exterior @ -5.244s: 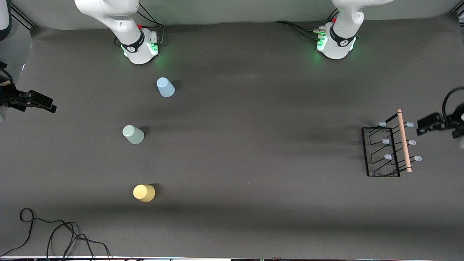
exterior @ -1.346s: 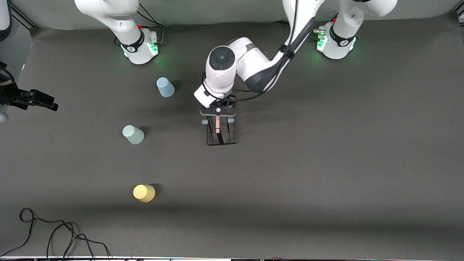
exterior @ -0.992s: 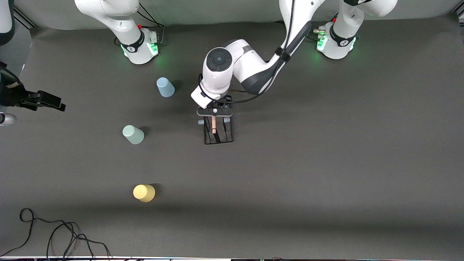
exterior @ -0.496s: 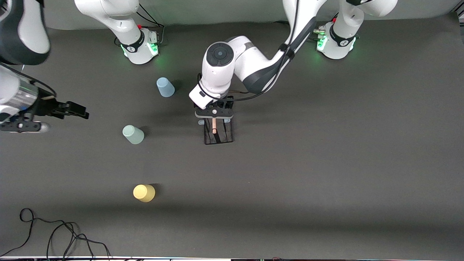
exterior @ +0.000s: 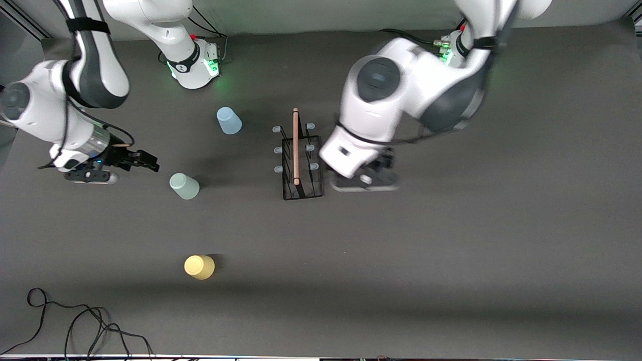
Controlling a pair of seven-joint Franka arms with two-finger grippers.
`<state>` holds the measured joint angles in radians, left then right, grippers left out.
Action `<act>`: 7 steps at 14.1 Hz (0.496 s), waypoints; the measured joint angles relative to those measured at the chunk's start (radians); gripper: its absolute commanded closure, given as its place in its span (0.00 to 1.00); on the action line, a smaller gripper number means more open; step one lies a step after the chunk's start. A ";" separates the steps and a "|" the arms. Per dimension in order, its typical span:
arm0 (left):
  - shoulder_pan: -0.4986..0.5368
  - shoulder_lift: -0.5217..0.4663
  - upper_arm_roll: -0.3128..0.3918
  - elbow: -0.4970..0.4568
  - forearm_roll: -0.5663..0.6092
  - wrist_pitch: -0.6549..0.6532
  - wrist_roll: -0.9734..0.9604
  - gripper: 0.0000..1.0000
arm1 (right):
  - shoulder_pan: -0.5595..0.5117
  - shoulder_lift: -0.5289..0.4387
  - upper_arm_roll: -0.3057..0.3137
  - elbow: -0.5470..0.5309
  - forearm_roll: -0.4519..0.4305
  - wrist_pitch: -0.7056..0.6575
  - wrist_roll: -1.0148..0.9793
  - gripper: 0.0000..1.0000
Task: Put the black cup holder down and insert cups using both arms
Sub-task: 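Withdraw the left gripper while the right gripper reaches the green cup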
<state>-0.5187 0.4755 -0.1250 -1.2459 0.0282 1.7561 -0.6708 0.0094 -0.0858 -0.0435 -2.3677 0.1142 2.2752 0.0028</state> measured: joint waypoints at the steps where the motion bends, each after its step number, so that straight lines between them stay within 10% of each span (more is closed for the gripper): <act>1: 0.040 -0.014 0.000 0.000 0.000 -0.028 0.055 0.00 | 0.009 0.003 0.000 -0.046 0.001 0.062 0.000 0.00; 7: 0.194 -0.113 0.000 -0.024 0.000 -0.148 0.195 0.00 | 0.035 0.136 0.000 -0.154 0.001 0.341 0.001 0.00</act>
<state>-0.3249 0.3625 -0.1246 -1.2699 0.0285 1.6078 -0.4755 0.0443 0.0498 -0.0435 -2.5221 0.1156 2.6165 0.0035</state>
